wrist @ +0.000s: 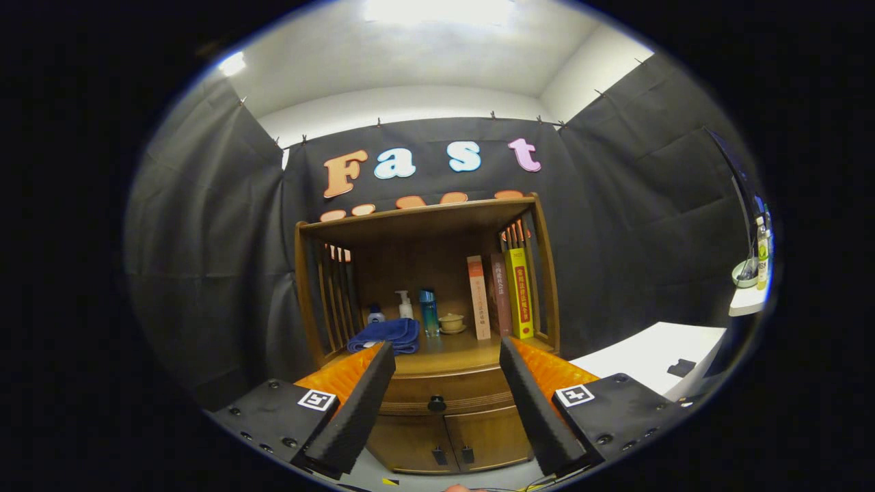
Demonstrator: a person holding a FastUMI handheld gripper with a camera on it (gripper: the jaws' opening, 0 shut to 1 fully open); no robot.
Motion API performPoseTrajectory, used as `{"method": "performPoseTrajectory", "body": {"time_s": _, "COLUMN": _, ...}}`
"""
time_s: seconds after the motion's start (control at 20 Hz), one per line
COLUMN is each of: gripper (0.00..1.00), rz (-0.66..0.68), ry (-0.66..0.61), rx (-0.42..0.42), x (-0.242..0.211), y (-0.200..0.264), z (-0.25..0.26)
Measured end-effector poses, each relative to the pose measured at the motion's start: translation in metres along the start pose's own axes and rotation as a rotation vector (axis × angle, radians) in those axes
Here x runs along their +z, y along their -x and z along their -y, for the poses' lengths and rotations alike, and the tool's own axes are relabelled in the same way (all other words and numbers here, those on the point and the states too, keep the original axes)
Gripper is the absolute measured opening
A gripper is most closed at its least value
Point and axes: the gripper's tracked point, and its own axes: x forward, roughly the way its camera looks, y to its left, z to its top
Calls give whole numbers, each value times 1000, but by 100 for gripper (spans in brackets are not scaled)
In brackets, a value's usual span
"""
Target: Pull open the drawer, take out the items inside it, and place them on the countertop above the cabinet.
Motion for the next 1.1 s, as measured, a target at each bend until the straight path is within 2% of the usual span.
{"method": "performPoseTrajectory", "body": {"time_s": 0.3, "gripper": 100, "rz": 55, "ry": 53, "rx": 98, "x": -34, "y": -34, "z": -46}}
{"method": "performPoseTrajectory", "body": {"time_s": 0.5, "gripper": 100, "rz": -8, "ry": 76, "rx": 119, "x": -117, "y": -54, "z": -58}}
{"method": "performPoseTrajectory", "body": {"time_s": 0.65, "gripper": 99, "rz": -49, "ry": 78, "rx": 83, "x": -183, "y": -76, "z": -48}}
{"method": "performPoseTrajectory", "body": {"time_s": 0.85, "gripper": 99, "rz": -168, "ry": 35, "rx": 73, "x": -260, "y": -107, "z": -36}}
{"method": "performPoseTrajectory", "body": {"time_s": 1.1, "gripper": 99, "rz": -231, "ry": 88, "rx": 49, "x": -302, "y": -137, "z": -16}}
